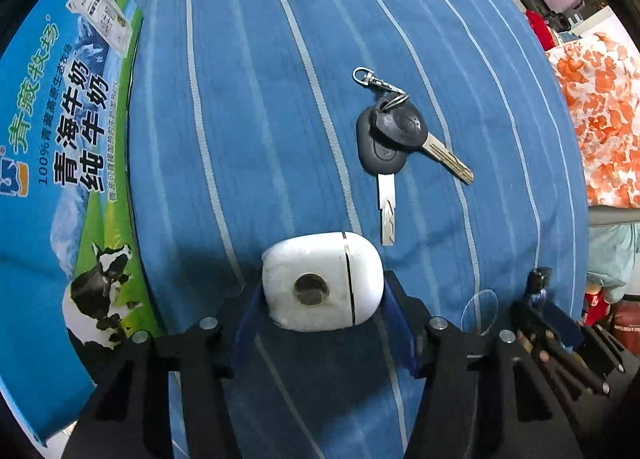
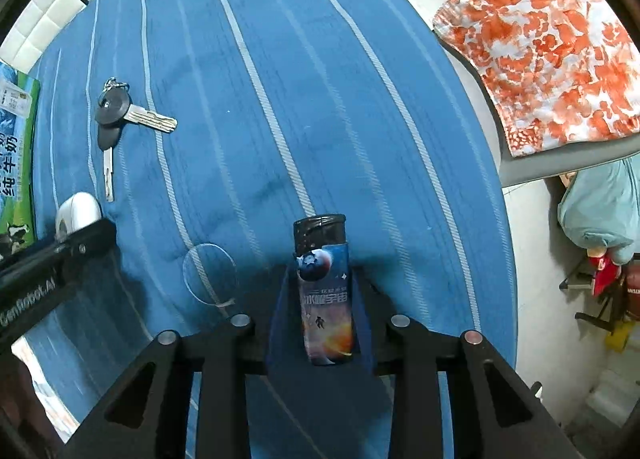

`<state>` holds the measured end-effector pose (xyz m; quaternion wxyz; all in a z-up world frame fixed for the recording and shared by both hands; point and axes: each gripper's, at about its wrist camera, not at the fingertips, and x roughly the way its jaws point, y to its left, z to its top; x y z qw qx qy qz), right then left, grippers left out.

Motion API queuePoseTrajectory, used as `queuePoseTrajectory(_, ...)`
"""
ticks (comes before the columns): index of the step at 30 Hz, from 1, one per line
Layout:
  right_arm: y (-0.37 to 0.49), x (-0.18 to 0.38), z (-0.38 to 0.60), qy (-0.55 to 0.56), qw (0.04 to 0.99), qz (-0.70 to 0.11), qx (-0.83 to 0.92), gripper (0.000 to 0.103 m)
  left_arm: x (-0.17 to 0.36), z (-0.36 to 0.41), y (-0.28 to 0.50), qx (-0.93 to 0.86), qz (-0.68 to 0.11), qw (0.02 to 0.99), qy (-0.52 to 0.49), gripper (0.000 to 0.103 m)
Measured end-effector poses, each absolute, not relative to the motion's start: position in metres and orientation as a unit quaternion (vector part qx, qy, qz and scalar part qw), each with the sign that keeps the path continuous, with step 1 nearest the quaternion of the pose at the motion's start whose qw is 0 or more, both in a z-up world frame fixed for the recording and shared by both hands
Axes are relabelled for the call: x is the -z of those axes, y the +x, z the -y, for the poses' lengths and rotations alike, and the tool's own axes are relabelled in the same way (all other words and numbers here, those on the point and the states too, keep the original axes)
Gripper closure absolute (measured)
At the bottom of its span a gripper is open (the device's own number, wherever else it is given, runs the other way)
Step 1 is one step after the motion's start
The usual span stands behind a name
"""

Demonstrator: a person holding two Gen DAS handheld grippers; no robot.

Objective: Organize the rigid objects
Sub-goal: 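Grasp the blue printed lighter with the right tool while the left tool grasps the white earbud case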

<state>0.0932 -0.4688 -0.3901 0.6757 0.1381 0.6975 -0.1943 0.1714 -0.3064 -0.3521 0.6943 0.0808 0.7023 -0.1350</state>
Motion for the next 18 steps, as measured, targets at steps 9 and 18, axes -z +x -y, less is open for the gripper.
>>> queuePoseTrajectory(9, 0.069, 0.381, 0.473, 0.171, 0.696, -0.670, 0.196, 0.076, 0.327, 0.292, 0.160, 0.149, -0.682, 0.710, 0.091, 0.049)
queuePoseTrajectory(18, 0.055, 0.322, 0.471, 0.183, 0.730, -0.631, 0.187, 0.076, 0.257, 0.299, 0.150, 0.203, -0.619, 0.751, 0.106, 0.049)
